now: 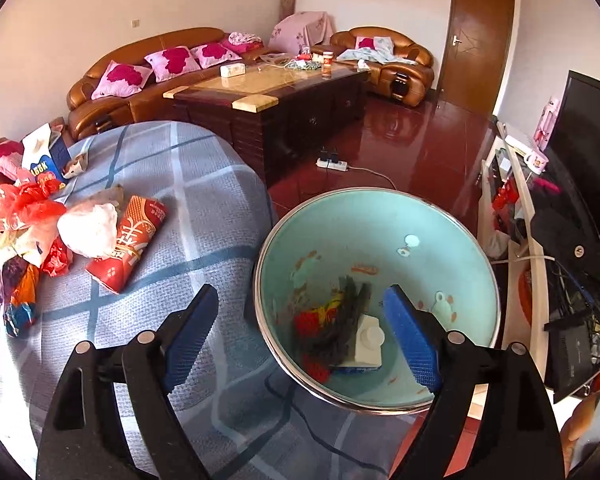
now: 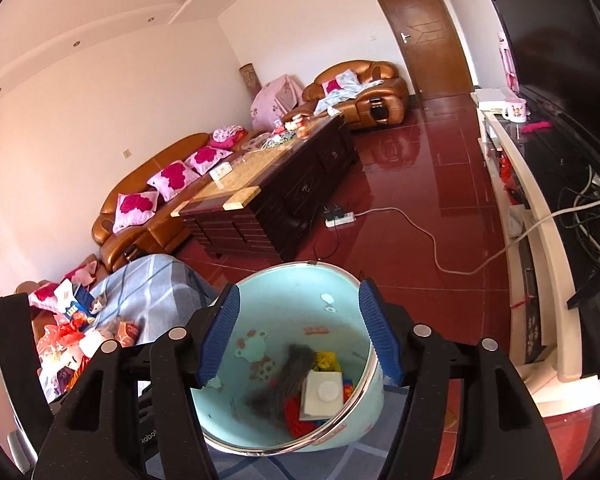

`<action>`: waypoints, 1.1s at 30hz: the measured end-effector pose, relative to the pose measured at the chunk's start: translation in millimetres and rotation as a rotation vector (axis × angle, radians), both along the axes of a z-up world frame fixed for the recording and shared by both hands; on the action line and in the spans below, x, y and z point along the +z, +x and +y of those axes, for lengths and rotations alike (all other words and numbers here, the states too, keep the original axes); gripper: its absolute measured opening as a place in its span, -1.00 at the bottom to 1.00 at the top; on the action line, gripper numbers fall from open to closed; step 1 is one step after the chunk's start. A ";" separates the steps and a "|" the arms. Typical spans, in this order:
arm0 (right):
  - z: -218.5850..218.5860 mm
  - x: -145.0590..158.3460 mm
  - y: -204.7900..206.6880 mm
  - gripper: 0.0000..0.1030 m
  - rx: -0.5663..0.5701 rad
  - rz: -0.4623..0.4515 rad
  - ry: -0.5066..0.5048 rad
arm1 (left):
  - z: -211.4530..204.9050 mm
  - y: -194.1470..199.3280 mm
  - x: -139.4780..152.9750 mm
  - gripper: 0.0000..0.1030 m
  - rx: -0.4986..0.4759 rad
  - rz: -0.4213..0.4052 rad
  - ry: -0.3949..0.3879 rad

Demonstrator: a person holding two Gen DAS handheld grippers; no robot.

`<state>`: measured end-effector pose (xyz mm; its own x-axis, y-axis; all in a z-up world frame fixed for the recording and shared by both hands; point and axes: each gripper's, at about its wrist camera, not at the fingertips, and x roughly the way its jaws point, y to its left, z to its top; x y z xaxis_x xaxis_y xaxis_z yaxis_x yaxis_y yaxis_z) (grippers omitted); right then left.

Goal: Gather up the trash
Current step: 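Drop the grey sleeve and blue carton into the green bucket with both tools, then grasp the red plastic bag with the left tool while the right tool grasps the clear bag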

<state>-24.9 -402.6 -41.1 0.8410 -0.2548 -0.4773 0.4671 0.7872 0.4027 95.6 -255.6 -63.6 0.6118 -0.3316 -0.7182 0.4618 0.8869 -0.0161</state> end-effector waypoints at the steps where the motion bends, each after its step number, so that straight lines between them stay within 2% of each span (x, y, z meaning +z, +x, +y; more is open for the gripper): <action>1: 0.8 1.0 -0.7 0.21 -0.002 -0.004 0.000 | 0.5 -1.3 1.2 0.62 -0.002 -0.005 -0.001; 9: 7.8 2.9 -2.4 0.22 0.007 -0.013 -0.011 | 16.6 -7.9 13.4 0.73 0.019 -0.065 0.000; 18: 34.4 5.7 8.0 0.22 0.067 0.003 -0.046 | 64.9 -11.9 19.8 0.75 0.081 -0.101 0.010; 28: 68.7 14.6 20.7 0.22 0.143 0.013 -0.092 | 110.6 -8.9 21.5 0.75 0.151 -0.085 -0.008; 33: 78.6 18.4 22.6 0.29 0.165 0.007 -0.098 | 130.4 -8.1 21.4 0.75 0.182 -0.079 -0.016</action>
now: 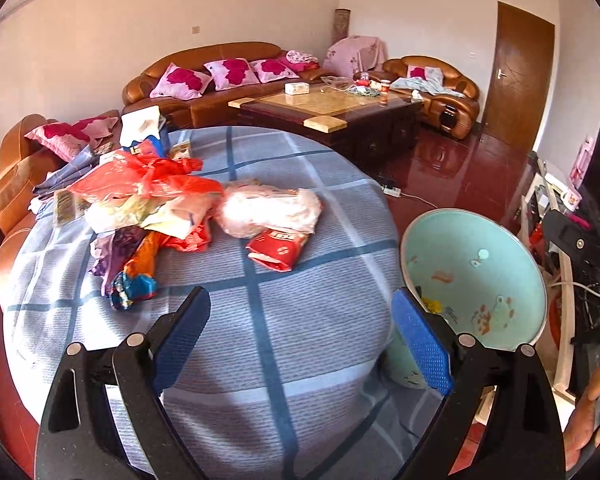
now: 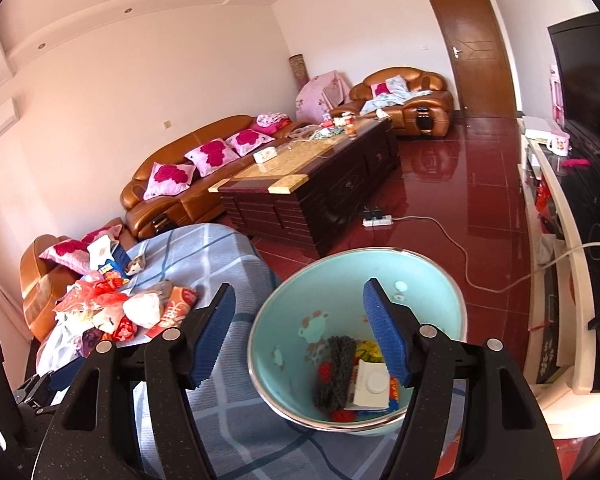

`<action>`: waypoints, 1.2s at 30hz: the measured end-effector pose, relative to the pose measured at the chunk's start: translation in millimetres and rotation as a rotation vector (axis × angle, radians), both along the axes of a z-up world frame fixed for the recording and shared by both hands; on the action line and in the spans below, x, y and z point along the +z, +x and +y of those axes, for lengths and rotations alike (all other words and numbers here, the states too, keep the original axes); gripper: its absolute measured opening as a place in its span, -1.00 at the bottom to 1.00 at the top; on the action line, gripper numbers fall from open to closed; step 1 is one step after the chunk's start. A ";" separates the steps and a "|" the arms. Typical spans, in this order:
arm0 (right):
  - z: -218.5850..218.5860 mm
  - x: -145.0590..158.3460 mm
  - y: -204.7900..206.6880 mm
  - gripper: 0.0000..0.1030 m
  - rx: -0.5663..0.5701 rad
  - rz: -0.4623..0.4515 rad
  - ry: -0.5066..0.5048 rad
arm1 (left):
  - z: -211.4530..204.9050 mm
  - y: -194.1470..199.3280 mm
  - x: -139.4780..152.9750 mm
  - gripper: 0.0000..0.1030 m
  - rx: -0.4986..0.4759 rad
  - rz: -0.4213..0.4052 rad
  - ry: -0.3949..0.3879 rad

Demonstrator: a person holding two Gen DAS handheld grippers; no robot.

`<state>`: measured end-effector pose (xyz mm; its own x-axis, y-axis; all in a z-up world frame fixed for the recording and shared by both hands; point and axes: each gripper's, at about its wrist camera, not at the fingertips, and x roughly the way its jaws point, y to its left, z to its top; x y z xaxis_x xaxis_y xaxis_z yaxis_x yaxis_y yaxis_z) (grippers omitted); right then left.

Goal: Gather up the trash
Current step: 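Grasp the red plastic bag with the left tool while the right tool grasps the clear bag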

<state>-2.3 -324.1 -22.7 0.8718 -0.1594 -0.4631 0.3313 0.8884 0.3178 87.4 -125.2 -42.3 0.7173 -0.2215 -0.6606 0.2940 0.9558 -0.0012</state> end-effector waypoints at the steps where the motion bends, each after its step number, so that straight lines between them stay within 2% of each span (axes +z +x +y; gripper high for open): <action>1: 2.9 0.5 1.2 0.29 0.007 0.001 -0.002 | 3.7 -0.1 0.0 0.75 0.008 0.001 0.003; 12: 37.0 0.4 18.0 0.29 0.089 0.016 -0.011 | 60.6 7.4 -7.8 0.75 0.097 0.023 -0.008; 20: 78.2 -10.3 51.0 0.29 0.182 0.061 0.011 | 122.0 26.5 -13.6 0.75 0.213 0.040 -0.045; 29: 126.8 -11.7 108.9 0.35 0.287 0.097 -0.014 | 184.9 62.7 0.0 0.75 0.317 0.003 -0.093; 36: 145.6 -18.0 155.8 0.42 0.298 0.135 -0.056 | 203.3 111.2 15.7 0.75 0.306 -0.012 -0.119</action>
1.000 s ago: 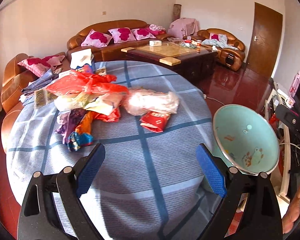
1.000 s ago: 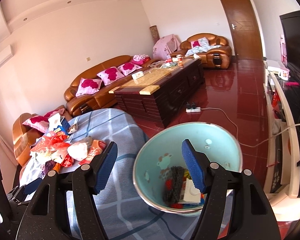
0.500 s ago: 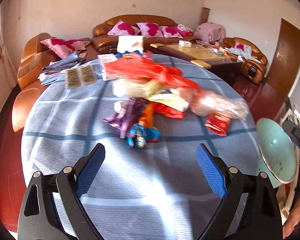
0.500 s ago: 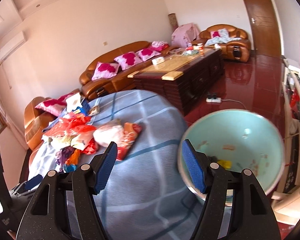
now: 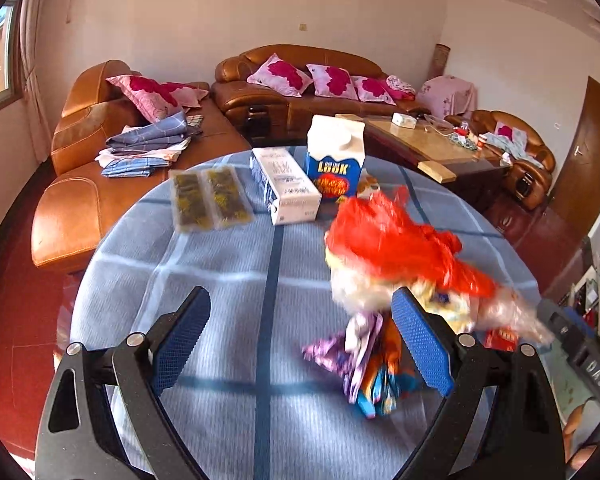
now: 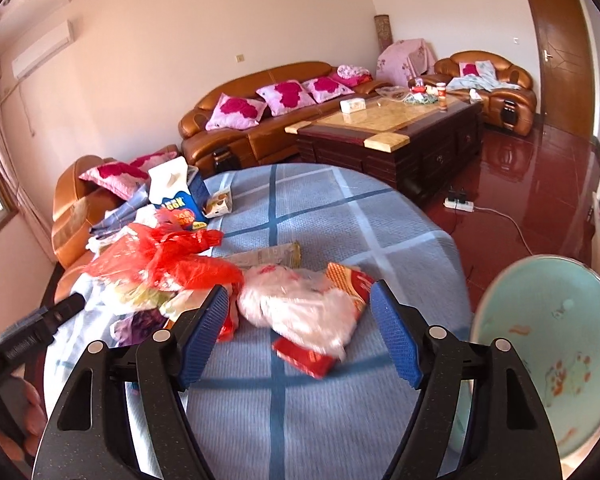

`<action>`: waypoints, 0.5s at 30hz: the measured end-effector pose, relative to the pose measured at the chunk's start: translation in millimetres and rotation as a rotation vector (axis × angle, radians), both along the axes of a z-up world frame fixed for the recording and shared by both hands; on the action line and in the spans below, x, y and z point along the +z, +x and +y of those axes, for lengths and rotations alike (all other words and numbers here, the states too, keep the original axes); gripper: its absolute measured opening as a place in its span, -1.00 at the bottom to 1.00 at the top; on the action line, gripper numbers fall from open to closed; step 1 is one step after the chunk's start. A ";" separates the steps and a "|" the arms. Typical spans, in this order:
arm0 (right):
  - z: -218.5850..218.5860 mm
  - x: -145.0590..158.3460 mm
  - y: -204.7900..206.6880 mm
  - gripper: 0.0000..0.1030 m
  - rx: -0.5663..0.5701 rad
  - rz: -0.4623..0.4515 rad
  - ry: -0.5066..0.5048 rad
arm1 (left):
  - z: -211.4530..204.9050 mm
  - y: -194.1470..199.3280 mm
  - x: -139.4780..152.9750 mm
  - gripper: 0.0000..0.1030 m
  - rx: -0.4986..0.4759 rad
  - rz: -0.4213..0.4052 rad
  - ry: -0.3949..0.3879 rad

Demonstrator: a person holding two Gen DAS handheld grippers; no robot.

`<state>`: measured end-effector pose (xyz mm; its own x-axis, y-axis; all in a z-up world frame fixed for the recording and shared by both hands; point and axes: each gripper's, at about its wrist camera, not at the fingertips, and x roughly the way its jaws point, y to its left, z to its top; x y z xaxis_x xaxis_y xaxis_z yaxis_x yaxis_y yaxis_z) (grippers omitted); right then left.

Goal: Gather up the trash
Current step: 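Grasp the red plastic bag with the left tool while the right tool grasps the clear bag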

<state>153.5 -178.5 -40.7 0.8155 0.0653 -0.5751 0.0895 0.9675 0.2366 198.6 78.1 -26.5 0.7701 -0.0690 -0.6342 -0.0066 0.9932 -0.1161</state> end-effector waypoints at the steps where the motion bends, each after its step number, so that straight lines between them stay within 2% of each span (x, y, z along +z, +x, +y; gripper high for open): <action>1: 1.3 -3.6 7.3 0.42 0.000 0.015 -0.003 | -0.4 8.6 1.5 0.75 -0.008 0.000 -0.008; 4: 6.3 -13.3 23.5 0.42 0.008 0.055 -0.021 | -5.1 34.2 0.9 0.77 -0.038 0.019 -0.032; 8: 16.2 -21.8 36.0 0.39 0.041 0.089 -0.052 | -16.7 62.5 -7.4 0.77 -0.081 0.067 -0.104; 10: 18.4 -26.2 40.2 0.07 0.059 0.105 -0.056 | -22.7 71.7 -12.9 0.75 -0.107 0.094 -0.133; 11: 18.4 -28.1 41.4 -0.01 0.070 0.116 -0.054 | -26.0 74.4 -15.4 0.70 -0.112 0.106 -0.135; 13: 21.0 -30.7 41.2 -0.32 0.091 0.125 -0.055 | -30.2 76.0 -19.6 0.51 -0.124 0.118 -0.145; 15: 24.2 -29.7 38.5 -0.45 0.105 0.115 -0.074 | -33.0 73.8 -22.2 0.10 -0.144 0.123 -0.154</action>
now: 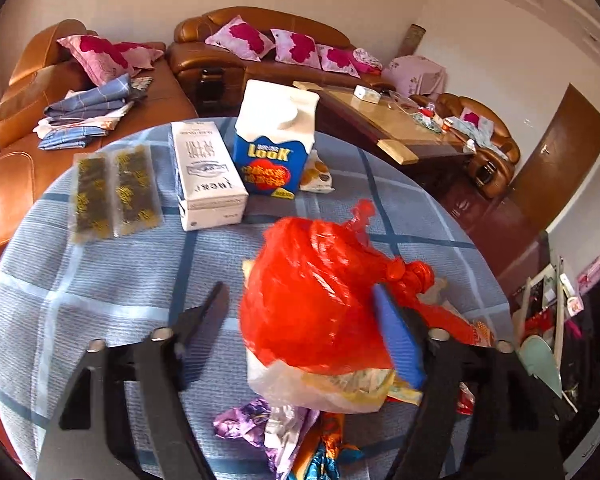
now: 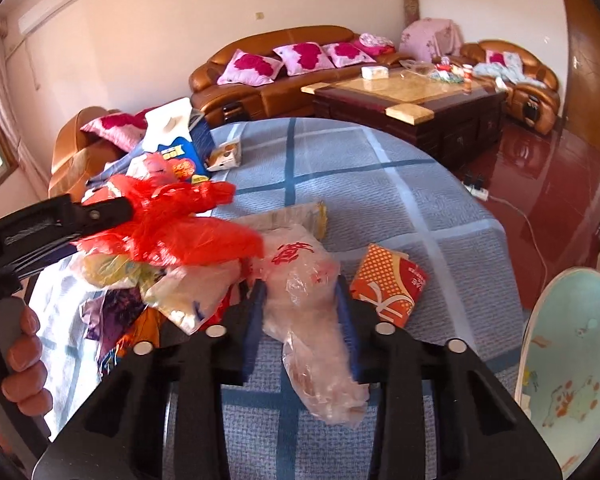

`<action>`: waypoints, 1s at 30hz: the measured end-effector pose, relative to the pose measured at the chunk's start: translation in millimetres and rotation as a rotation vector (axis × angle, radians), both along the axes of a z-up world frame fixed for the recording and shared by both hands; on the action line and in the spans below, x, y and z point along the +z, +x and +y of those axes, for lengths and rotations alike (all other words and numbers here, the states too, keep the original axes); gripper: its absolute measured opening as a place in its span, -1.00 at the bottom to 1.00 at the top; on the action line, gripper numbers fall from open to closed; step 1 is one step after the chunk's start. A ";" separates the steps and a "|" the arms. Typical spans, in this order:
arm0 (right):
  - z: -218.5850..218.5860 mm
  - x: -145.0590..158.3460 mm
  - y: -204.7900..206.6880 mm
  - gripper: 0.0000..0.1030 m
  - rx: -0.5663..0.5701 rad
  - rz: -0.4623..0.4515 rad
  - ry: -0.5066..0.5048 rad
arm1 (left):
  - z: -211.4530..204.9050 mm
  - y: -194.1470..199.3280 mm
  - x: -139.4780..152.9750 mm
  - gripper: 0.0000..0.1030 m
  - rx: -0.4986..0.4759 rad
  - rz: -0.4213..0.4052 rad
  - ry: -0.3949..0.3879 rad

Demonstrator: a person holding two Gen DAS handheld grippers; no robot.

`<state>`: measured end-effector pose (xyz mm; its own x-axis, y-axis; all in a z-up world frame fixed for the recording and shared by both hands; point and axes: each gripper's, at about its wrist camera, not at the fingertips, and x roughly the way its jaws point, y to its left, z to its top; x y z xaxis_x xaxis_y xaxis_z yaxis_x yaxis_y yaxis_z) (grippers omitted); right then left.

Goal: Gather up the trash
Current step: 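Grasp the red plastic bag with the left tool while the right tool grasps the clear bag, then carry both bags over the green bucket and release the red bag from the left tool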

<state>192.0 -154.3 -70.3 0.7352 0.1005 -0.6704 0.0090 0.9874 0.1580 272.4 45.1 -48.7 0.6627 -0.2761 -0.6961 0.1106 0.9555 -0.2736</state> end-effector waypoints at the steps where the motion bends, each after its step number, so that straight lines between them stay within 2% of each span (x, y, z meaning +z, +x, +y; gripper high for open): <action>1: 3.3 1.8 -2.9 -0.52 0.009 -0.015 -0.014 | -1.8 -1.5 -1.1 -0.04 -0.010 0.000 -0.003; 2: 3.9 2.6 -4.2 -0.54 0.012 -0.022 -0.021 | -2.6 -4.0 -2.0 -0.29 -0.017 -0.001 -0.009; 3: 5.3 3.3 -7.0 -0.58 0.012 -0.033 -0.028 | -2.7 -6.5 -1.9 -0.43 -0.020 -0.001 -0.013; 7: -1.9 17.9 -20.1 -0.63 -0.014 -0.095 0.005 | 1.2 -18.5 8.4 -0.57 -0.017 -0.033 -0.050; 13: -14.8 53.5 -50.2 -0.64 -0.037 -0.221 0.040 | -0.3 -45.8 48.8 -0.58 -0.007 -0.159 -0.034; 17: -27.6 68.0 -69.8 -0.64 -0.057 -0.267 0.054 | -6.0 -67.0 71.7 -0.58 -0.015 -0.236 -0.038; 23: -55.2 79.0 -104.9 -0.64 -0.106 -0.304 0.051 | -29.0 -96.3 83.3 -0.58 -0.055 -0.262 -0.039; 30: -99.4 83.9 -141.7 -0.64 -0.196 -0.322 0.049 | -66.0 -118.7 74.8 -0.58 -0.106 -0.240 -0.037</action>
